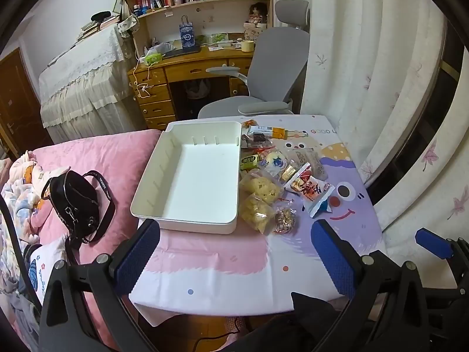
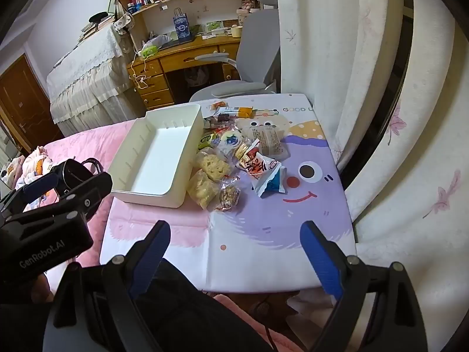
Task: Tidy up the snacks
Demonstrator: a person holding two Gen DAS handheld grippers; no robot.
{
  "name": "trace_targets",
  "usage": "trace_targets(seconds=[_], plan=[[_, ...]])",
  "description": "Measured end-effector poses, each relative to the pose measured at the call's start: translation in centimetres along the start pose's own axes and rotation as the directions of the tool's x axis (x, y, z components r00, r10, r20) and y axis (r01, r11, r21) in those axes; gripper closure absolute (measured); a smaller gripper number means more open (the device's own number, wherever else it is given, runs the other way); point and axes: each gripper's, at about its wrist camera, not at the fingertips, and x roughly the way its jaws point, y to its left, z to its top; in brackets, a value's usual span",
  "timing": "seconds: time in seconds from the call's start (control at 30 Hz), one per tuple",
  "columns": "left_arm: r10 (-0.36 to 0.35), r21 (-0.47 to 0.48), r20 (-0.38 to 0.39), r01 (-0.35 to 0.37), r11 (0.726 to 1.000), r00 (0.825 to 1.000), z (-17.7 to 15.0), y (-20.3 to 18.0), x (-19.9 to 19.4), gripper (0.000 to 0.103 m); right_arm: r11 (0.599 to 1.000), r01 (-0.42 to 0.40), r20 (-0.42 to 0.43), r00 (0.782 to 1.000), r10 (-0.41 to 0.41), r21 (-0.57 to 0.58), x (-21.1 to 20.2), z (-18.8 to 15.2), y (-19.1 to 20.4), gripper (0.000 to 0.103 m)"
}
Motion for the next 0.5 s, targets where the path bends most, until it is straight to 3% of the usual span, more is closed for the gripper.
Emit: trace_targets(seconds=[0.5], plan=[[-0.001, -0.003, -0.002, 0.001, 1.000, 1.000, -0.18, -0.28, 0.23, 0.001, 1.000, 0.013, 0.007, 1.000, -0.013, -0.002, -0.55, -0.06, 1.03, 0.012]])
